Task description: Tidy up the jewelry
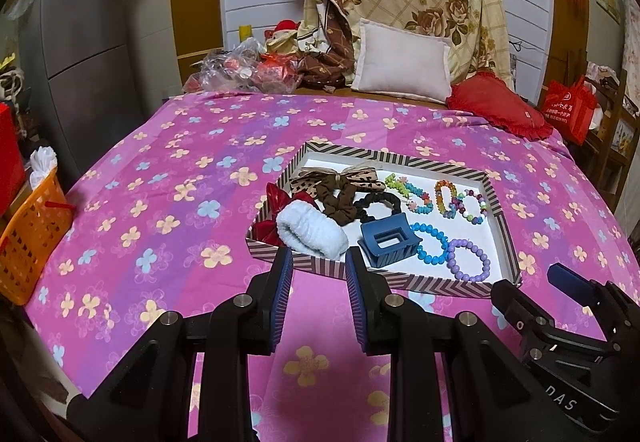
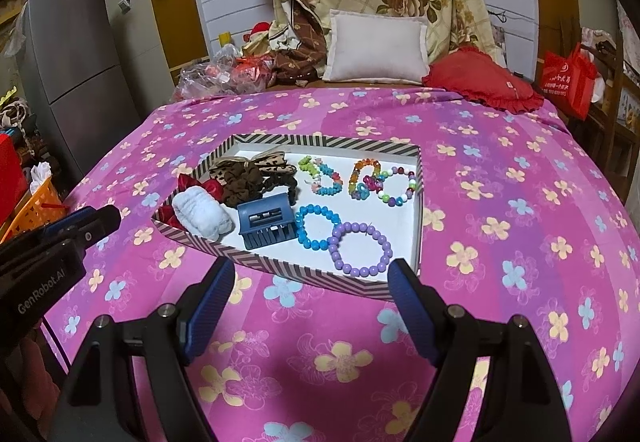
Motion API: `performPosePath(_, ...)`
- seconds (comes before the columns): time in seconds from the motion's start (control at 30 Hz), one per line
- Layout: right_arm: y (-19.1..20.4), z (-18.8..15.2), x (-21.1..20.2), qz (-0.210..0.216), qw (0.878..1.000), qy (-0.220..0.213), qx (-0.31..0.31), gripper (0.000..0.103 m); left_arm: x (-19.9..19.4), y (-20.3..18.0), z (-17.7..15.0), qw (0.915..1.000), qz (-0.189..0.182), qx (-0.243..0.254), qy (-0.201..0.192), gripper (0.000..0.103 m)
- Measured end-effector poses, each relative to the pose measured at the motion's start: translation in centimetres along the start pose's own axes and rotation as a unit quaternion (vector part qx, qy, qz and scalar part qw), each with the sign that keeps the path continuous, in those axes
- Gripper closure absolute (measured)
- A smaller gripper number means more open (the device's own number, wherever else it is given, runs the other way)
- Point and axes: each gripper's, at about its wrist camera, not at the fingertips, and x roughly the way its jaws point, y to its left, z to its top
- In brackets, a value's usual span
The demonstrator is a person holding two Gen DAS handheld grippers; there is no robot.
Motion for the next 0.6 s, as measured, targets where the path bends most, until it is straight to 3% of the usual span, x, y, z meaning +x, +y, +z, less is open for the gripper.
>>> performPosePath(0.6,-0.05,-0.41,0.60,0.001,1.000,0.007,0.001,0.021,0.48,0.59,-0.16,0.9999,0.011,0.001,-0.008,0.077)
